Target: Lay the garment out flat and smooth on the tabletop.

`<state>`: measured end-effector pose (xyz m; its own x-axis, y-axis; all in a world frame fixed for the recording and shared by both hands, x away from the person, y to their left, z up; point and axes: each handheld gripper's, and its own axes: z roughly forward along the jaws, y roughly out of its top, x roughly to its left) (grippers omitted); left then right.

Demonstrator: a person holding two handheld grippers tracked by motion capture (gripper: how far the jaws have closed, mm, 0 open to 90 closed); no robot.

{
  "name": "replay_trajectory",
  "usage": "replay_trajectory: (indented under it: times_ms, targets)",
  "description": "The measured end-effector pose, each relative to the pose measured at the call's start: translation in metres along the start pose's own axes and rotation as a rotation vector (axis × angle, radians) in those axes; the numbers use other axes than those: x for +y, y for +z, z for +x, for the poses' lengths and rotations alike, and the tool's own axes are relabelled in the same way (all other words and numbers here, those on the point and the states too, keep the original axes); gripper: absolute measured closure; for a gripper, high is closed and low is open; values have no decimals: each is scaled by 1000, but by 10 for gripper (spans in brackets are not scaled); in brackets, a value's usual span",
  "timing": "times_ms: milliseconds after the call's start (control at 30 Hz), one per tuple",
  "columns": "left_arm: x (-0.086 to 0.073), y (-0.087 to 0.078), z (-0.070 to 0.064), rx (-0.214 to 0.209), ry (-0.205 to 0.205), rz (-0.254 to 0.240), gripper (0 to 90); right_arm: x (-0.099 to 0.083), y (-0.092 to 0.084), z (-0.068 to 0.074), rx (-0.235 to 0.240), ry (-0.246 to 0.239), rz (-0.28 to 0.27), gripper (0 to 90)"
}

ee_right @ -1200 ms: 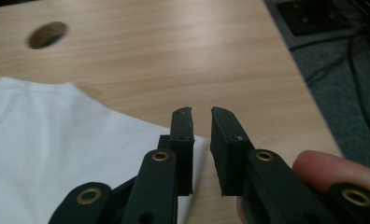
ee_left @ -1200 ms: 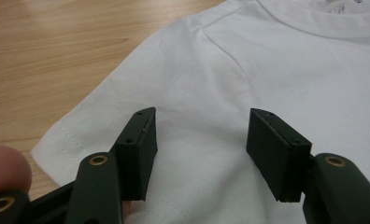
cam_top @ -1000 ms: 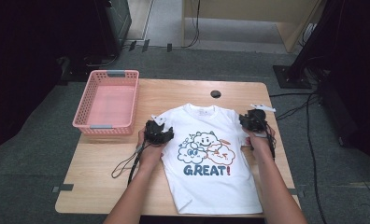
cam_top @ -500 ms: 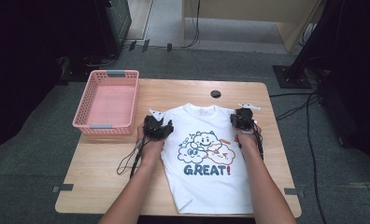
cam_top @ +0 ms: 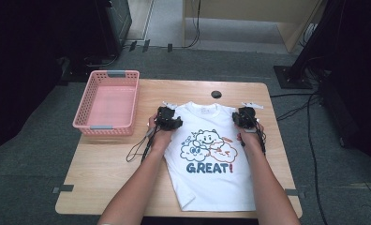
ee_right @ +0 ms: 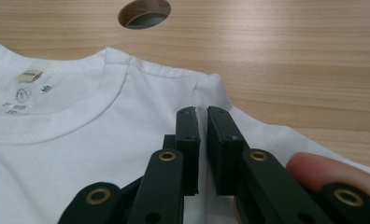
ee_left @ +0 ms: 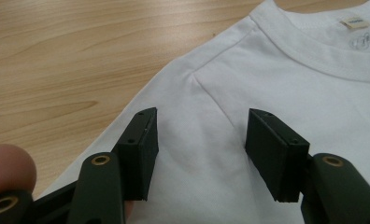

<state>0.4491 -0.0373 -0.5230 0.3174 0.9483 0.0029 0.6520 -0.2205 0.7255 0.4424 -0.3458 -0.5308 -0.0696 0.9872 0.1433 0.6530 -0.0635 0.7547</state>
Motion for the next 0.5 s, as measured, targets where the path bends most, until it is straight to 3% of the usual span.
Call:
replay_trajectory:
  times_ms: [367,500]
  targets:
    - [4,9,7,2,-14,-34,466,10,10,-8,-30,-5,-10,762]
    - [4,12,8,2,-10,-54,465,12,13,-12,-33,17,-19,753]
